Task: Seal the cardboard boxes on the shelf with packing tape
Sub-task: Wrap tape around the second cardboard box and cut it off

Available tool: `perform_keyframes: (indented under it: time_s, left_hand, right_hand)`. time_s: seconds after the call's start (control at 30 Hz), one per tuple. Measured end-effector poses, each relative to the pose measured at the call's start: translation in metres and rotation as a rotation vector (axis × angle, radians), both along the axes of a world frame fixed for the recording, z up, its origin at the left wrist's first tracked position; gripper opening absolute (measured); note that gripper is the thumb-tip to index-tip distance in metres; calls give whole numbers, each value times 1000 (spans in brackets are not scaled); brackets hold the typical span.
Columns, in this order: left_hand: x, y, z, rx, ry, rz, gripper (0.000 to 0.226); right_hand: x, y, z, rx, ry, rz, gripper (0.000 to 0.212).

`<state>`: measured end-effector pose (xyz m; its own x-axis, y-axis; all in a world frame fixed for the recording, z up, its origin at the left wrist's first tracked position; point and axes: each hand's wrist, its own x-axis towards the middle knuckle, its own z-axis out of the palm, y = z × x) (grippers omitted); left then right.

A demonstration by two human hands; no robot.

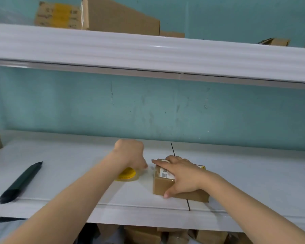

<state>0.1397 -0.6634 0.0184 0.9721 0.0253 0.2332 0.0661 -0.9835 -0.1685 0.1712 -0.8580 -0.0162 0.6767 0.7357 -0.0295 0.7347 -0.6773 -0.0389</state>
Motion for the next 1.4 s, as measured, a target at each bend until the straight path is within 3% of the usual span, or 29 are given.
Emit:
perform_keyframes:
  time_s: [0.1, 0.2, 0.47, 0.57, 0.67, 0.77, 0.9, 1.0, 1.07, 1.13, 1.2, 1.4]
  left_hand:
    - [-11, 36, 7, -444, 67, -85, 63]
    - [-26, 45, 11, -848, 179, -290, 62]
    - [-55, 45, 36, -1028, 83, -508, 46]
    - [-51, 36, 35, -1018, 51, -461, 55]
    - [-42, 25, 21, -883, 73, -316, 66]
    - [-31, 12, 8, -947, 91, -235, 63]
    - [-20, -4, 7, -1001, 127, -243, 61]
    - [-16, -12, 6, -993, 121, -247, 63]
    - [-13, -16, 8, -983, 112, -254, 63]
    - [-12, -20, 12, -977, 111, -275, 61]
    - [-12, -23, 13, -963, 120, -270, 61]
    - [-13, -28, 16, -922, 88, -257, 57]
  right_hand:
    - [-5, -8, 13, 247, 162, 52, 99]
    - [-13, -13, 26, 648, 363, 159, 102]
    - [-27, -20, 25, 1132, 553, 292, 115]
    - [-29, -11, 15, 1313, 620, 303, 111]
    - [-31, -4, 0, 1401, 688, 270, 107]
    - [-33, -5, -6, 1445, 727, 237, 106]
    - [-37, -23, -1, 1298, 751, 103, 106]
    - [-42, -53, 36, 957, 524, 34, 105]
    - [-47, -59, 64, 885, 315, -1, 96]
    - [-51, -46, 80, 482, 40, 39, 98]
    - [-51, -30, 84, 100, -89, 75, 107]
    - [-53, -17, 92, -42, -126, 47, 113]
